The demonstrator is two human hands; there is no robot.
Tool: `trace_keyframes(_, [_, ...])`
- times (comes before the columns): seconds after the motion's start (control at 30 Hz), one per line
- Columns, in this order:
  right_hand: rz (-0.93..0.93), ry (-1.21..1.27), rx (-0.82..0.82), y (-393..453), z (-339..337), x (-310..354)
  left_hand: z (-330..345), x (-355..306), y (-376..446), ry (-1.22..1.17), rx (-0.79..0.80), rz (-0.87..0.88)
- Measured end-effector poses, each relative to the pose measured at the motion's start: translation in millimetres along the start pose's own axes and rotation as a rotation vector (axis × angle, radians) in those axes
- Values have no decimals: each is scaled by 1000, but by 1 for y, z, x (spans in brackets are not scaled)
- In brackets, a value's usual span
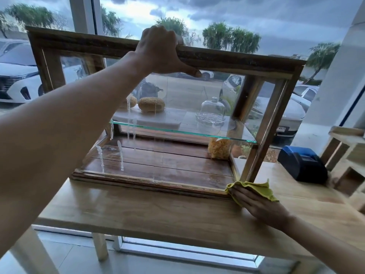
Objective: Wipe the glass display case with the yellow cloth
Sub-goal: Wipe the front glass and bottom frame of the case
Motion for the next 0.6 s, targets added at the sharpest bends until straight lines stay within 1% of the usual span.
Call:
trace_keyframes(0.13, [125, 4, 7, -3, -3, 7, 0, -2, 0, 11, 46, -8])
trace_keyframes(0.2, [183, 43, 73, 1, -9, 12, 0, -6, 3, 11, 82, -2])
trace_keyframes(0.27, [314, 144, 140, 11, -17, 5, 3, -10, 6, 16, 118, 8])
trace_keyframes(0.3, [399, 197, 135, 16, -27, -6, 4, -11, 7, 14, 134, 11])
trace_keyframes(0.37, [547, 272, 31, 31, -53, -37, 7, -14, 8, -8, 161, 17])
trace_keyframes(0.5, [727, 276, -330, 64, -104, -115, 6, -15, 8, -22, 162, 33])
trace_keyframes(0.53, [781, 270, -385, 70, -109, -133, 4, -15, 8, -22, 150, 33])
trace_keyframes(0.6, [884, 270, -411, 77, -105, -155, 3, -16, 8, -25, 131, 34])
Point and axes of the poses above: each hand's wrist, its own y-axis towards the middle knuckle, its own z-axis out of the palm, x = y × z, the point moved 8 cm from there along y, towards the middle knuckle, and after that the axes turned 1 degree about y, right-handed, at the moved point
